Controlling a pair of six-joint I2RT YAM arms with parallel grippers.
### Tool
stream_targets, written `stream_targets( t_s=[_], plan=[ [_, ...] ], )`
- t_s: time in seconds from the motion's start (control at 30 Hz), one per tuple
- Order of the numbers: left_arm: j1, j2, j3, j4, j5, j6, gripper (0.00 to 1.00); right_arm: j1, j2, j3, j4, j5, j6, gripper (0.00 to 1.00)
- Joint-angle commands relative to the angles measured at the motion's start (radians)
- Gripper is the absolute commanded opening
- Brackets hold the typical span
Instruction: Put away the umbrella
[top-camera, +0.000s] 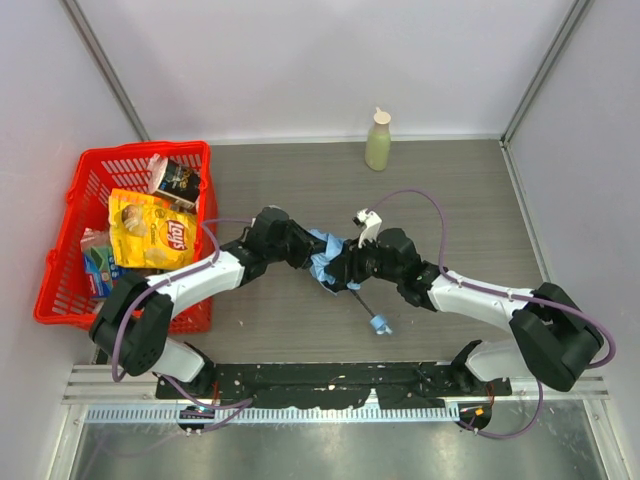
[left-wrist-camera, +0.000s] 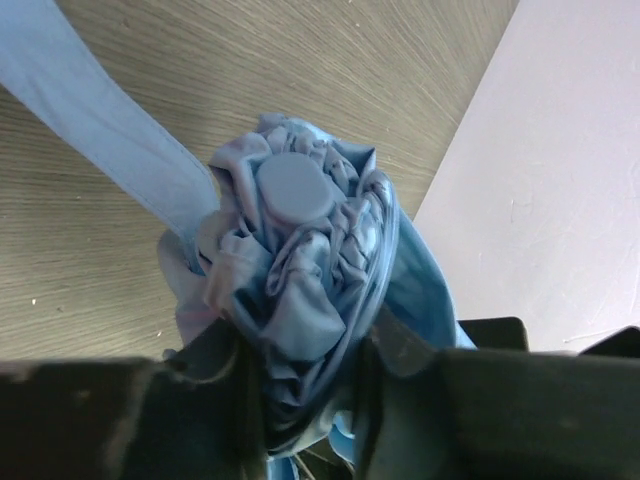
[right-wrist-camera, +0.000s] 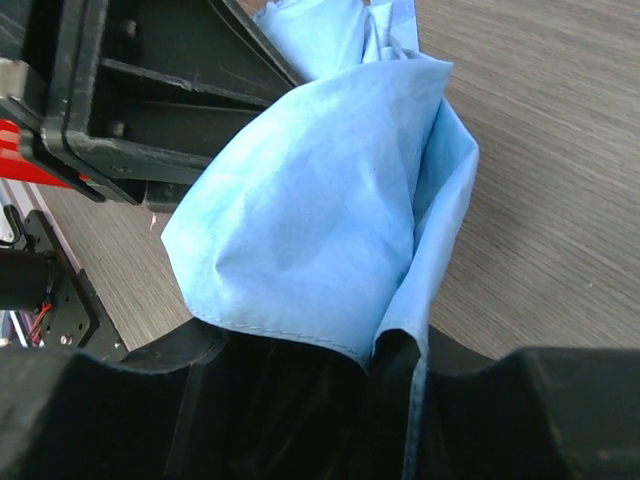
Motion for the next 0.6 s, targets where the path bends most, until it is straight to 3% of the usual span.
stream_targets(
  t_s=[0.0,0.03,0.13,0.17,0.2,0.27,0.33,0.57],
  plan=[
    [-0.015,-0.024,0.039,0.041,0.036,0.009,0.01,0.021,-0.029,0.057,0.055,-0.048,-0.019,0.01],
    [-0.014,-0.018,0.043,0.034,0.041,0.011,0.00,0.021,-0.046,0.057,0.030,-0.023,-0.024,0.02],
    [-0.014,-0.004,0.052,0.008,0.046,0.011,0.00,0.021,-0.075,0.117,-0.196,0.043,-0.049,0.36],
    [-0.014,-0.002,0.051,0.005,0.046,0.006,0.00,0.026,-0.078,0.146,-0.246,0.061,-0.076,0.43],
    [-0.015,-0.001,0.049,0.001,0.046,0.000,0.00,0.029,-0.092,0.159,-0.314,0.078,-0.091,0.57],
    [-0.014,0.001,0.051,0.003,0.049,-0.003,0.00,0.039,-0.110,0.183,-0.385,0.115,-0.136,0.73],
    [-0.014,0.001,0.055,-0.002,0.049,-0.006,0.00,0.039,-0.125,0.192,-0.396,0.120,-0.186,0.80],
    [-0.015,-0.016,0.098,-0.098,0.029,-0.026,0.00,0.122,-0.043,0.274,-0.423,0.173,-0.260,0.82]
  ],
)
